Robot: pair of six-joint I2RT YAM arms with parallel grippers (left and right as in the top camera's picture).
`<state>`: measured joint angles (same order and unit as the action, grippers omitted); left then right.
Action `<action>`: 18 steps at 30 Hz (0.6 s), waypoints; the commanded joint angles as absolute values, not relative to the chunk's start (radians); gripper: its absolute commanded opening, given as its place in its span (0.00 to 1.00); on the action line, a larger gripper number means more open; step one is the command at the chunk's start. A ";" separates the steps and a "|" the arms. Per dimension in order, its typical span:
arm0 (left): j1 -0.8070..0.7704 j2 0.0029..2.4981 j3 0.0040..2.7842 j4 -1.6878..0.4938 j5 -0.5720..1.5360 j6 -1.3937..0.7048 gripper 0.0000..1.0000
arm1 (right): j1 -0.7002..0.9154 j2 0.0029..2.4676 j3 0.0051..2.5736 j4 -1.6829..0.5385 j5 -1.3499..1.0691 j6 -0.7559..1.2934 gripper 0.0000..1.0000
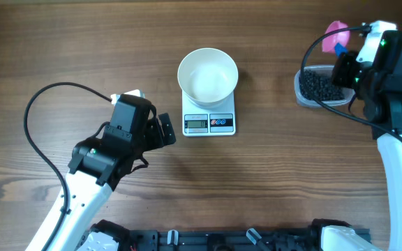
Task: Scoop item into bowl and weigh 150g on scale
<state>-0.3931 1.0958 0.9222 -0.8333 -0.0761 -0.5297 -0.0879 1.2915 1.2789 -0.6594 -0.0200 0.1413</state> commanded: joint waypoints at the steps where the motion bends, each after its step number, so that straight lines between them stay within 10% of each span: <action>1: -0.388 1.099 0.918 -0.831 -0.064 -0.532 1.00 | -0.089 1.293 1.294 -0.603 0.031 0.186 0.04; 18: -0.388 1.099 0.918 -0.831 -0.064 -0.532 1.00 | -0.122 1.293 1.294 -0.467 0.178 0.187 0.04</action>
